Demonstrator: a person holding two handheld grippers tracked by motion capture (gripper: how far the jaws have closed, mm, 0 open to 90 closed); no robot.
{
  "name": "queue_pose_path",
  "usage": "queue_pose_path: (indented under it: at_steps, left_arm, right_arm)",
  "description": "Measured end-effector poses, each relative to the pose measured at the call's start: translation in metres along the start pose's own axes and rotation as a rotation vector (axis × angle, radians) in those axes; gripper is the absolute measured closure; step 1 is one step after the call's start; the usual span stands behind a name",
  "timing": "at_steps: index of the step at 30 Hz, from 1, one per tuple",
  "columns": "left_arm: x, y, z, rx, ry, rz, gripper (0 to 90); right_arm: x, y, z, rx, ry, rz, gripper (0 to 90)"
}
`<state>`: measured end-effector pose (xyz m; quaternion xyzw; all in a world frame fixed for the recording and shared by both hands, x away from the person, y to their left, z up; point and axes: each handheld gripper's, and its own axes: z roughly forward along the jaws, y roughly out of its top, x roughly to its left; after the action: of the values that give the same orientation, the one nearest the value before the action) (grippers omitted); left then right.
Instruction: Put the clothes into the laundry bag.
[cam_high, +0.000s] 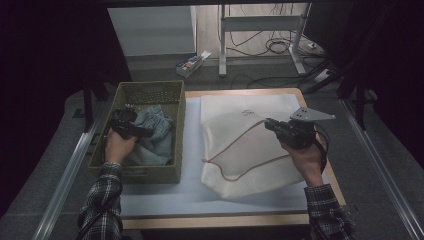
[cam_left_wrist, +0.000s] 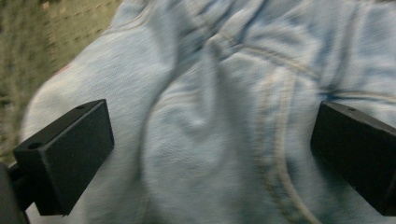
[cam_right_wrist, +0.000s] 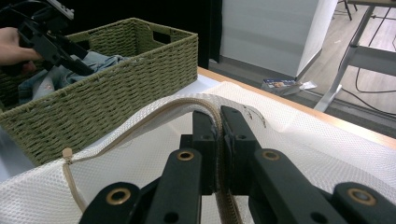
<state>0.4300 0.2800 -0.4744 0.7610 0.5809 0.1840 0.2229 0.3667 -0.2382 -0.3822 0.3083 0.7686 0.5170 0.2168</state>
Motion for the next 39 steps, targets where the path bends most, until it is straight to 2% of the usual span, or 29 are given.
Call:
queue_pose_path:
  at_steps: [7, 11, 12, 15, 19, 21, 24, 26, 28, 30, 32, 33, 34, 36, 39]
  left_arm:
    - [0.013, -0.007, 0.015, 0.069, -0.057, -0.084, 0.0]
    - [0.016, -0.012, 0.026, 0.111, -0.189, -0.156, 0.0]
    - [0.016, -0.012, 0.027, 0.110, -0.207, -0.167, 0.0]
    - [0.012, -0.010, 0.029, 0.106, -0.283, -0.172, 0.0]
    - [-0.001, -0.004, 0.031, 0.126, -0.378, -0.137, 0.0]
    - [-0.012, 0.001, 0.032, 0.137, -0.421, -0.103, 0.0]
    - [-0.029, 0.007, 0.034, 0.159, -0.446, -0.044, 0.0]
    - [-0.037, 0.010, 0.035, 0.179, -0.421, -0.001, 0.0]
    - [-0.044, 0.010, 0.037, 0.201, -0.378, 0.047, 0.0]
    - [-0.048, 0.010, 0.040, 0.227, -0.321, 0.093, 0.0]
    - [-0.051, 0.009, 0.043, 0.245, -0.274, 0.117, 0.0]
    - [-0.049, 0.010, 0.047, 0.261, -0.228, 0.112, 0.0]
    - [-0.049, 0.010, 0.047, 0.261, -0.228, 0.112, 0.0]
    - [-0.043, 0.010, 0.049, 0.269, -0.190, 0.089, 0.0]
    - [-0.040, 0.009, 0.050, 0.282, -0.170, 0.077, 0.0]
  right_arm:
    - [0.000, 0.000, 0.000, 0.002, 0.002, 0.002, 83.6]
    - [0.000, 0.000, 0.001, 0.006, 0.002, -0.001, 83.5]
    - [0.000, 0.000, 0.001, 0.006, 0.004, -0.001, 83.5]
    - [0.000, 0.000, 0.002, 0.007, 0.003, -0.005, 83.4]
    - [0.001, 0.000, 0.003, 0.008, 0.005, -0.005, 83.3]
    - [0.001, -0.001, 0.003, 0.010, 0.006, -0.007, 83.3]
    - [0.002, -0.001, 0.004, 0.014, 0.005, -0.008, 83.2]
    - [0.002, -0.001, 0.004, 0.016, 0.006, -0.008, 83.1]
    - [0.002, -0.001, 0.004, 0.014, 0.008, -0.007, 83.1]
    - [0.002, -0.001, 0.004, 0.013, 0.007, -0.006, 83.0]
    - [0.002, -0.001, 0.003, 0.013, 0.007, -0.006, 82.9]
    - [0.002, -0.001, 0.003, 0.013, 0.007, -0.006, 82.9]
    - [0.002, -0.001, 0.003, 0.013, 0.007, -0.006, 82.8]
    - [0.002, -0.001, 0.002, 0.013, 0.007, -0.006, 82.8]
    - [0.001, -0.001, 0.001, 0.009, 0.006, -0.005, 82.7]
